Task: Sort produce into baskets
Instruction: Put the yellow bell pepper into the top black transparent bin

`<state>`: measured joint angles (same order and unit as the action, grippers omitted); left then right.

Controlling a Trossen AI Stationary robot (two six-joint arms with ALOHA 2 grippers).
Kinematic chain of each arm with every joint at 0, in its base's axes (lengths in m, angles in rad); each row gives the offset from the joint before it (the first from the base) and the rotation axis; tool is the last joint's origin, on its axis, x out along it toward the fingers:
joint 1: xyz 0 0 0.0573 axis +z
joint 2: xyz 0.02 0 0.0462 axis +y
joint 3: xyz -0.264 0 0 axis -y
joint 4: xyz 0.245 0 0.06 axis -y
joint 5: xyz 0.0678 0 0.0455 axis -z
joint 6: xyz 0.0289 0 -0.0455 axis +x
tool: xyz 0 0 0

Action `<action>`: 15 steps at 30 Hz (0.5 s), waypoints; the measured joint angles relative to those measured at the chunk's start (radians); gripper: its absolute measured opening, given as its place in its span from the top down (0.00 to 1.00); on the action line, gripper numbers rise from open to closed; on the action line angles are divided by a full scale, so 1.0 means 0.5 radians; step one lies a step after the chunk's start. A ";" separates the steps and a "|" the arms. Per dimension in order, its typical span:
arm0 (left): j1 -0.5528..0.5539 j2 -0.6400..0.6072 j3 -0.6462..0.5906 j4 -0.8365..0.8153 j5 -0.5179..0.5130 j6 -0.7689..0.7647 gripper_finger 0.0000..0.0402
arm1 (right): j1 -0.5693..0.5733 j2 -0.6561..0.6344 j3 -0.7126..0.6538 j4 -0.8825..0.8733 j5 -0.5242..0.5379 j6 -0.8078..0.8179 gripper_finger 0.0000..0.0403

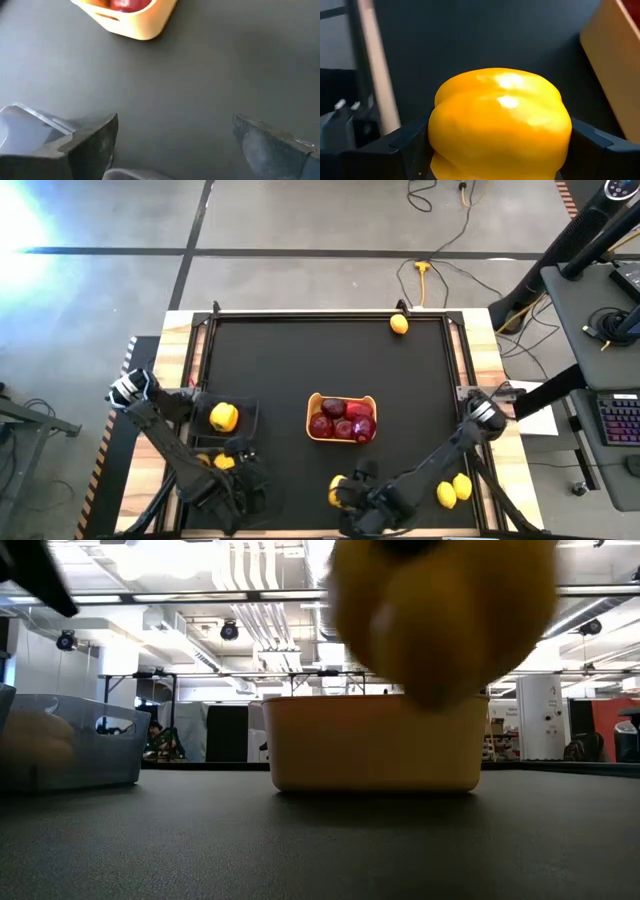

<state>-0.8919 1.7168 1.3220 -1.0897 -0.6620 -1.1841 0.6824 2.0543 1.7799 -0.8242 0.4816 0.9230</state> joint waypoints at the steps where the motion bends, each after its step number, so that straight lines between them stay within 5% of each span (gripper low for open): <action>1: -0.026 0.000 -0.038 -0.001 -0.058 -0.059 0.07 | -0.026 0.051 0.040 0.000 -0.009 -0.011 0.22; 6: -0.080 0.000 -0.174 0.261 -0.105 -0.027 0.07 | -0.122 0.270 0.214 -0.017 -0.074 -0.091 0.20; 15: -0.078 0.128 -0.329 1.265 -0.060 0.815 0.07 | -0.173 0.415 0.463 -0.045 -0.073 -0.222 0.09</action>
<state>-0.9312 1.7809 1.1576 -0.4573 -0.6920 -0.7768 0.5957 2.2615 2.0112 -0.8467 0.4450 0.8120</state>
